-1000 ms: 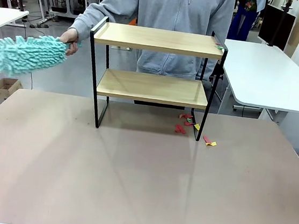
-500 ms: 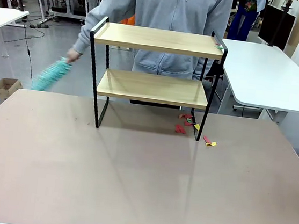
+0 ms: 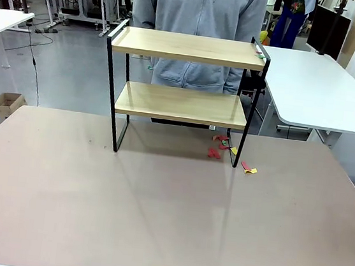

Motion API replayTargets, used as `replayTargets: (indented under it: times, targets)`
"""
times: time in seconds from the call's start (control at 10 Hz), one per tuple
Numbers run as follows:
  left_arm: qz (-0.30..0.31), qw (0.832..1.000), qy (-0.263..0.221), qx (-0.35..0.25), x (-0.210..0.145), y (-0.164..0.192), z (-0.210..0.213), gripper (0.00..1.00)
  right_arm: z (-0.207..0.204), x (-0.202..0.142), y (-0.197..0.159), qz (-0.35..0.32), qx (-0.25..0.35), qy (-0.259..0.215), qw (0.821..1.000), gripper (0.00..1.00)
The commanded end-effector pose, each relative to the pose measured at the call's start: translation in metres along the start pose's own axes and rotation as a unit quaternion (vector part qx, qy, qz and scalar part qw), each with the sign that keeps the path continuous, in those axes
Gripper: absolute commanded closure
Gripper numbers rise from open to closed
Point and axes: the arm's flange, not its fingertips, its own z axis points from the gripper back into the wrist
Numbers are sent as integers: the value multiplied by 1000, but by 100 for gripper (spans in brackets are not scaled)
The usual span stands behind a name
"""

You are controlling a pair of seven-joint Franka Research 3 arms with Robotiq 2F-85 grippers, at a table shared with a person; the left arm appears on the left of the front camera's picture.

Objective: Clean the shelf.
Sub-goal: Hand the Duster back to the human.

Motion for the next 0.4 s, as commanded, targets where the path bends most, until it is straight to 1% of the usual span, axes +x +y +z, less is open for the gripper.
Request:
replayTargets:
  times: [0.0,0.3]
  targets:
    - [4,1000,-8,1,-2,0,1,0,2,1,0,3,1,4,1000,0]
    - [4,1000,-8,1,-2,0,1,0,2,1,0,3,1,4,1000,0]
